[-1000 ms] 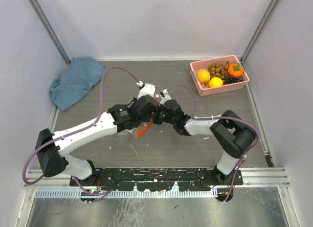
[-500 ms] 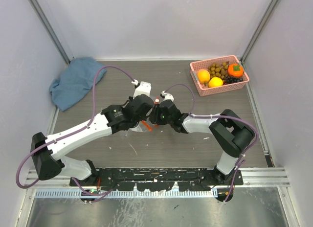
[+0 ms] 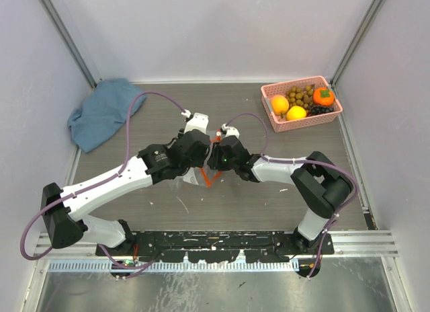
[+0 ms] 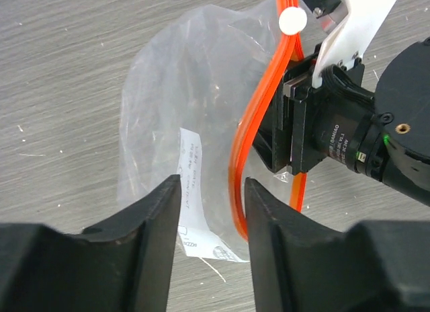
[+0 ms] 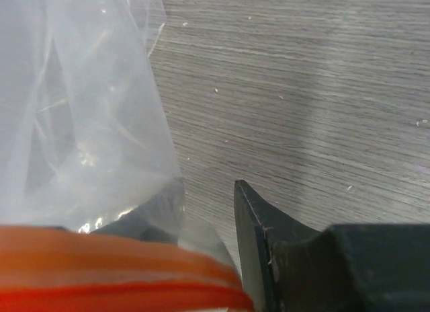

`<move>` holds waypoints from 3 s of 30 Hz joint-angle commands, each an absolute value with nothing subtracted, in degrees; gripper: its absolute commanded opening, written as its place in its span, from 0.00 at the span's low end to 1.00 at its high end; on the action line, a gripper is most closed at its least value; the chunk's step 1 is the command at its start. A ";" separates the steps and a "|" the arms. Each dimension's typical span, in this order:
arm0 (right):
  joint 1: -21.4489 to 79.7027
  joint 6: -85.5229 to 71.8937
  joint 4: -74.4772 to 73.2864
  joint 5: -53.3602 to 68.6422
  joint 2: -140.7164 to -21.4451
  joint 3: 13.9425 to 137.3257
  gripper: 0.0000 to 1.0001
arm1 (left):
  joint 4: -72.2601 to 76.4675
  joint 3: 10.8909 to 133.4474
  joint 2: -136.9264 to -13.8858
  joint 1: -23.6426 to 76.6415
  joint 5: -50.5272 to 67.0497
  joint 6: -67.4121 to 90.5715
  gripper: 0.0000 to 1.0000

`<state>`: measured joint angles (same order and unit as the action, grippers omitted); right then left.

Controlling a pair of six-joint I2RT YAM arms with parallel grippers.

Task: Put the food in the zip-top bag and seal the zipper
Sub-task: Open the zipper of the food storage bag at the center of the board, then pick up the fake fruit from the bin.

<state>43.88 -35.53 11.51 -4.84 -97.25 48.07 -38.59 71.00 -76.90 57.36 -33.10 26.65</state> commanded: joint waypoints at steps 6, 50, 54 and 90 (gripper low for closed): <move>43.93 -36.30 14.55 -4.32 -91.16 48.36 0.41 | -36.89 68.88 -75.90 57.51 -28.67 29.89 0.52; 43.80 -27.34 12.72 -0.72 -87.19 51.76 0.36 | -51.15 80.76 -82.45 51.97 -31.46 18.74 0.00; 43.83 -25.58 12.29 1.21 -83.80 51.56 0.49 | -51.85 82.01 -83.41 50.81 -30.29 18.74 0.00; 4.82 -8.40 0.12 -1.83 -92.79 69.45 0.79 | -48.69 77.91 -79.66 41.79 -21.41 16.88 0.00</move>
<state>7.16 -11.27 -3.90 0.43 -89.82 63.79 -50.41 77.56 -80.75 42.22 -21.76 18.11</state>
